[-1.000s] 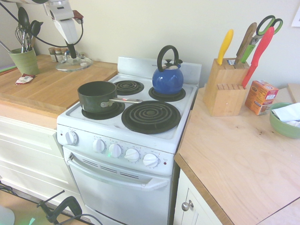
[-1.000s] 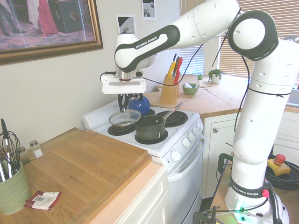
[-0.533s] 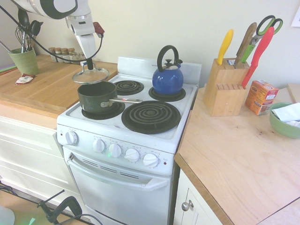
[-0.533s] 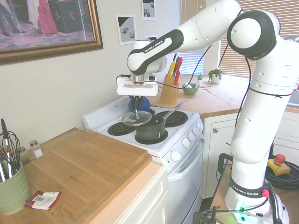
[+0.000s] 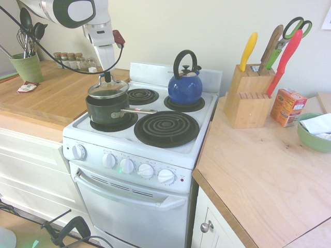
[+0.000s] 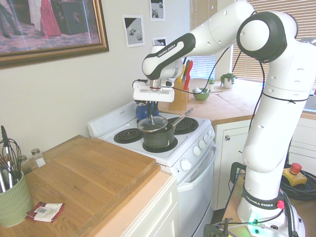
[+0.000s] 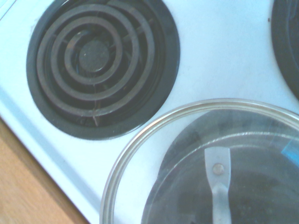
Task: Cover the lid of the pot
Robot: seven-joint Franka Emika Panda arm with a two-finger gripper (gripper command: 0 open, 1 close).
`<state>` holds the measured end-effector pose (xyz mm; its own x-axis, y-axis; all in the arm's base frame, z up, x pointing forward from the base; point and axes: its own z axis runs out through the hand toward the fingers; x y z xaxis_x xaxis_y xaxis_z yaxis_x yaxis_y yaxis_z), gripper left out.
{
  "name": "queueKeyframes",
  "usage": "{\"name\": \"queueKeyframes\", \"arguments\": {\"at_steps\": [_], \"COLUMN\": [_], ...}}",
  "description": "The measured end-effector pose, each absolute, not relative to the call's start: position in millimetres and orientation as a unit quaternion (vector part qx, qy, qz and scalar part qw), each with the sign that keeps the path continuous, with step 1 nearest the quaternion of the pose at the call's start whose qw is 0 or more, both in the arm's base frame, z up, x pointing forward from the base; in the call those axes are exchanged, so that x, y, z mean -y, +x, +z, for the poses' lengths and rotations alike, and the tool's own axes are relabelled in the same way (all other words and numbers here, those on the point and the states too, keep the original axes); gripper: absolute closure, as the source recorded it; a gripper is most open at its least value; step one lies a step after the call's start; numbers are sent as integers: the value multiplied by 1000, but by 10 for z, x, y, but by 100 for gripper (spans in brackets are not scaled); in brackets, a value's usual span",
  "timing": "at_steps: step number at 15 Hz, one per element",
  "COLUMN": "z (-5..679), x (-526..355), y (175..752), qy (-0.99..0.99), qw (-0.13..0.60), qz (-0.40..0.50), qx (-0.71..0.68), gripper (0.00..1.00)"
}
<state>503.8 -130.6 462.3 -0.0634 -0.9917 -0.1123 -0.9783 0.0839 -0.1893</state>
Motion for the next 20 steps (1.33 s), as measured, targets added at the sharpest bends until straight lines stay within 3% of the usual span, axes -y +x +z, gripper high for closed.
{"name": "queueKeyframes", "arguments": {"at_steps": [20], "z": [4546], "x": [1306], "y": [4870], "qy": [-680], "qw": [108], "qz": [-31], "qx": [-725], "gripper": [100]}}
